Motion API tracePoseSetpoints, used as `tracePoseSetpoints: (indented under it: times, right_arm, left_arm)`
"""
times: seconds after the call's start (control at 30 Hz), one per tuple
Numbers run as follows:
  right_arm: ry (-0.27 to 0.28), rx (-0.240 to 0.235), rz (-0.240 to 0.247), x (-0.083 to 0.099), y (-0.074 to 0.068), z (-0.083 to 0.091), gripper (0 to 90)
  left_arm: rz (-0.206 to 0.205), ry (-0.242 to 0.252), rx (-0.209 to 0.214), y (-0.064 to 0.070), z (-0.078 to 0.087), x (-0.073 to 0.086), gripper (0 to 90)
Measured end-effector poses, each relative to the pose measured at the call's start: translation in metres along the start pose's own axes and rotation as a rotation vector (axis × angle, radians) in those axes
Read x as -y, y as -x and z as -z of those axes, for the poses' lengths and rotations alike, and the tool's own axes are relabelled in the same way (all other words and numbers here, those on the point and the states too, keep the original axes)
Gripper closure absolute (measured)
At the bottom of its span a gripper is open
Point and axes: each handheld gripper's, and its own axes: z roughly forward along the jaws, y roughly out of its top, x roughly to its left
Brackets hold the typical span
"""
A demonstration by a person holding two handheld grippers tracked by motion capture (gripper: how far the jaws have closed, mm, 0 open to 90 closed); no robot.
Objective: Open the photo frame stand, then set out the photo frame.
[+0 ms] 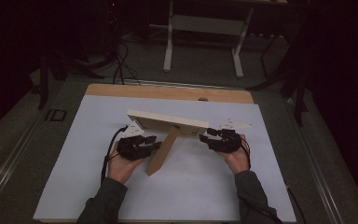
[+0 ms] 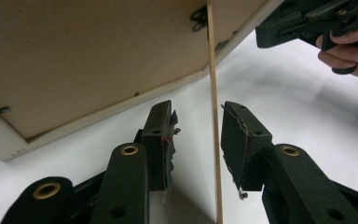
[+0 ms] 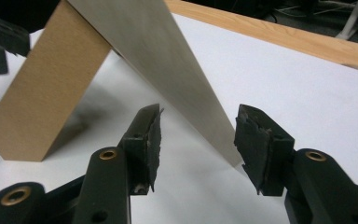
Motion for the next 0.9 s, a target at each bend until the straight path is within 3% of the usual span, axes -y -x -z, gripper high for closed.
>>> tracePoseSetpoints:
  times: [0.33,0.43,0.53,0.63,0.9]
  right_arm:
    - [-0.02,0.017,-0.005,0.008,0.004,0.001,53.3]
    - [-0.028,0.019,-0.02,0.011,0.008,0.001,58.9]
    - [-0.039,0.02,-0.008,0.013,0.008,0.002,61.2]
    - [-0.042,0.036,-0.006,0.013,0.007,0.001,62.4]
    - [-0.04,0.036,-0.036,0.011,0.01,0.0,65.8]
  left_arm:
    - [0.026,0.027,0.015,-0.009,0.011,-0.001,70.0]
    - [0.034,0.028,0.008,-0.011,0.013,-0.002,69.3]
    - [0.034,0.035,-0.005,-0.012,0.015,-0.002,69.5]
    - [0.006,0.041,-0.041,-0.01,0.017,-0.004,72.1]
    - [0.003,0.034,-0.075,-0.011,0.02,-0.005,75.4]
